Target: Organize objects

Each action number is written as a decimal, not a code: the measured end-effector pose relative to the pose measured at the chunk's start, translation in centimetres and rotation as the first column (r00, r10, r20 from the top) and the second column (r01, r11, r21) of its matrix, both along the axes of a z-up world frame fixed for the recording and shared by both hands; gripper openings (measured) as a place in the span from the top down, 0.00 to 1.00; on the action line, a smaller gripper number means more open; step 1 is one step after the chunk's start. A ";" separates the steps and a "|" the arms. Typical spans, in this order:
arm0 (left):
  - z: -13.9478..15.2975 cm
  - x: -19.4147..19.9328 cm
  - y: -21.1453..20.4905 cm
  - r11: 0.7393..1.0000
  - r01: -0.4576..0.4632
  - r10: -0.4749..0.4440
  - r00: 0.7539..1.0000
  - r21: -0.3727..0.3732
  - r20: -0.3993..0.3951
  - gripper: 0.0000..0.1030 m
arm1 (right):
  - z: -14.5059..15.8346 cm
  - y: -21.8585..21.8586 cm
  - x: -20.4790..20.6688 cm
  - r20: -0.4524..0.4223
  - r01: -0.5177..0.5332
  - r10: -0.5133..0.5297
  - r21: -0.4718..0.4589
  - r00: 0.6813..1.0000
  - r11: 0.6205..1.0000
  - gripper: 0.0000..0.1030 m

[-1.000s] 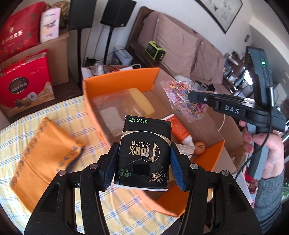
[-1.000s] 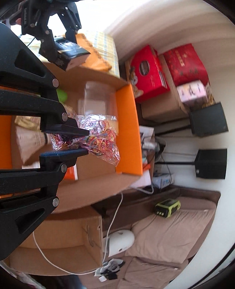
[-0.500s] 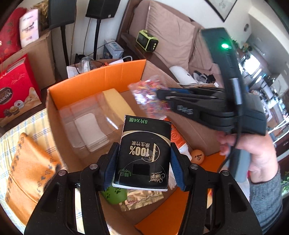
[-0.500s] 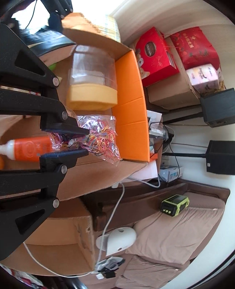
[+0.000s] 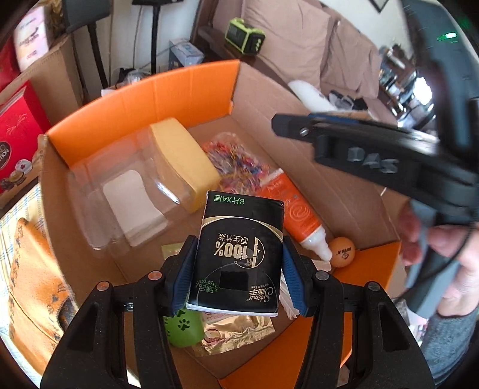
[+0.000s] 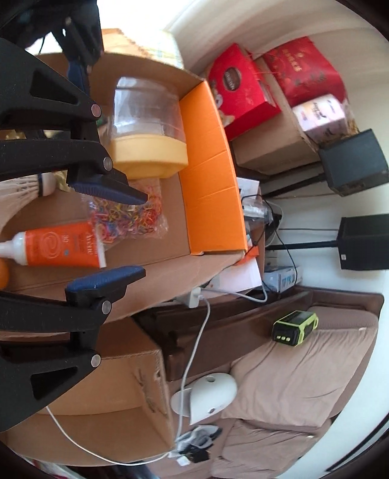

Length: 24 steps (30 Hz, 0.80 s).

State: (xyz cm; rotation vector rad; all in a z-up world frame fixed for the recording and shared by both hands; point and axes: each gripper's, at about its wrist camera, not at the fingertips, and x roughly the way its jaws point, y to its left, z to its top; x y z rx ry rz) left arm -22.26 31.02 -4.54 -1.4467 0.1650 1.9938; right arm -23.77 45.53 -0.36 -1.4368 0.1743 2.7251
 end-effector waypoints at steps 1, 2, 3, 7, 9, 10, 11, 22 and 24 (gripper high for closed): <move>-0.1 0.0 0.2 1.000 0.004 -0.004 1.000 -0.005 0.004 0.50 | 0.1 0.2 0.1 0.007 -0.005 0.005 -0.006 1.000 1.000 0.55; -0.2 0.1 0.4 1.000 0.006 -0.006 1.000 -0.012 0.005 0.50 | 0.2 0.2 0.3 0.020 -0.012 0.012 -0.005 1.000 1.000 0.55; -0.3 0.1 0.4 1.000 0.004 -0.004 1.000 -0.018 0.002 0.50 | 0.2 0.2 0.6 0.034 -0.020 0.020 0.003 0.999 1.000 0.55; 0.0 0.1 -0.7 1.000 -0.024 0.024 1.000 -0.007 0.004 0.50 | -0.7 -0.5 1.1 0.119 -0.075 0.067 0.056 0.991 0.996 0.67; 0.2 0.1 -1.5 0.999 -0.046 0.046 0.999 0.000 0.001 0.50 | -1.7 -1.0 1.1 0.163 -0.106 0.096 0.051 0.982 0.993 0.71; 0.5 0.0 -1.9 0.999 -0.052 0.052 0.999 0.008 0.001 0.50 | -2.2 -1.4 1.1 0.184 -0.125 0.115 0.044 0.976 0.991 0.72; 0.7 -0.1 -2.2 0.998 -0.059 0.059 0.998 0.015 -0.001 0.50 | -2.6 -1.6 1.1 0.198 -0.139 0.130 0.032 0.972 0.990 0.75; 2.1 -1.1 -4.5 0.995 -0.092 0.092 0.996 0.030 -0.010 0.50 | -6.2 -4.3 -0.3 0.318 -0.205 0.208 -0.045 0.925 0.978 0.75; 1.9 -1.1 -4.3 0.996 -0.087 0.087 0.996 0.026 -0.006 0.50 | -6.3 -4.2 -0.7 0.317 -0.186 0.187 -0.033 0.930 0.982 0.75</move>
